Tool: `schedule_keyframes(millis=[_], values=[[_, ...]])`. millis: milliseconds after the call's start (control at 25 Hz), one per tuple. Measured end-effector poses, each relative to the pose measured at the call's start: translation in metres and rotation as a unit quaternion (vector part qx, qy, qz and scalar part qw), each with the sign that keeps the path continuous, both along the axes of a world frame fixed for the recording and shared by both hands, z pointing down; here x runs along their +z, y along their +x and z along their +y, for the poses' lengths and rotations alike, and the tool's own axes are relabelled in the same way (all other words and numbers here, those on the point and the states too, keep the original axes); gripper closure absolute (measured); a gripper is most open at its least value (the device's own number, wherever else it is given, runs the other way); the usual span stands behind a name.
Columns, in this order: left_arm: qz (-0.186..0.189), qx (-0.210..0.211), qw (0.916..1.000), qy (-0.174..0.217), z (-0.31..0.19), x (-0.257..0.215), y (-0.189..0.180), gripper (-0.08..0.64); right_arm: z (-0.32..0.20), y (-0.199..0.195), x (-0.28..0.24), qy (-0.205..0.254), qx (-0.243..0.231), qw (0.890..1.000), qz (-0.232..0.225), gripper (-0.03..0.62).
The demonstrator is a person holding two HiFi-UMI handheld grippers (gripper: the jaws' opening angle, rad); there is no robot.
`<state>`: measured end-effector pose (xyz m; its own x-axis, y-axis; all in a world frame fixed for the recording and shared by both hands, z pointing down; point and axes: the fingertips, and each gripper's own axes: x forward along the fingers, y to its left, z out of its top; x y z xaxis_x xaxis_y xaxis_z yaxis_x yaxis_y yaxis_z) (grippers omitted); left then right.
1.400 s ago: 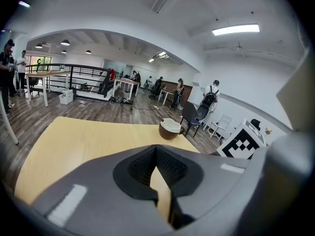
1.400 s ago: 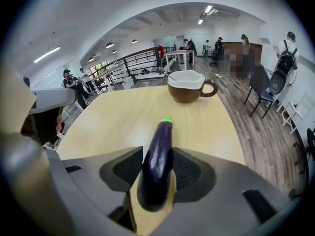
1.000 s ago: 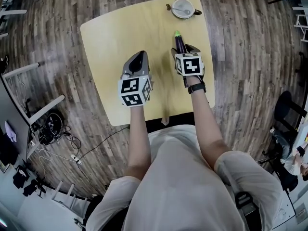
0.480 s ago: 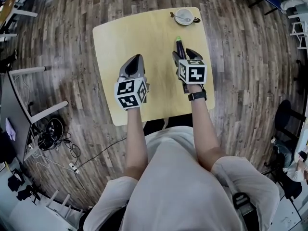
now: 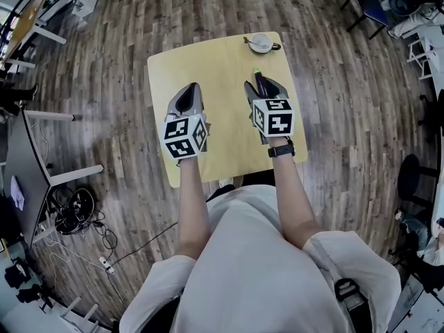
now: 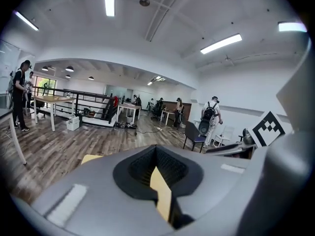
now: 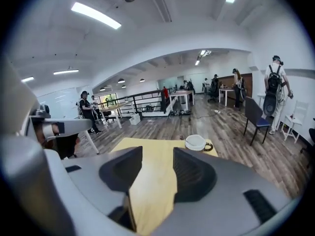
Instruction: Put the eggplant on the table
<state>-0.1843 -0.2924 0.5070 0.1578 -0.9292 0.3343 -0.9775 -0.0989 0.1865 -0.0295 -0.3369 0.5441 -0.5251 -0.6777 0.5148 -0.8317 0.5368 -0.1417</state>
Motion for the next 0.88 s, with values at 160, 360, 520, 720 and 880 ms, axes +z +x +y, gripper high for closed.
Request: schedule_keyframes(millis=[160,360,520,720,880], values=[[-0.008,-0.001,0.9995,0.031,0.011,-0.032,-0.008,0.551,0.011,-0.003,-0.038,0.045,-0.001,0.999,-0.009,0.416],[-0.011,0.002,0.998,0.062,0.026,-0.06,-0.011,0.551,0.023,-0.005,-0.08,0.088,-0.004,0.996,-0.022,0.468],[-0.018,0.0,0.9961,0.086,0.038,-0.082,-0.011,0.551,0.035,-0.005,-0.108,0.119,-0.004,0.993,-0.024,0.488],[-0.03,-0.001,0.9933,0.112,0.051,-0.116,-0.014,0.551,0.049,-0.008,-0.14,0.153,-0.003,0.988,-0.035,0.514],[-0.027,-0.001,0.9903,0.136,0.063,-0.135,-0.015,0.551,0.061,-0.014,-0.162,0.179,-0.014,0.982,-0.056,0.54]])
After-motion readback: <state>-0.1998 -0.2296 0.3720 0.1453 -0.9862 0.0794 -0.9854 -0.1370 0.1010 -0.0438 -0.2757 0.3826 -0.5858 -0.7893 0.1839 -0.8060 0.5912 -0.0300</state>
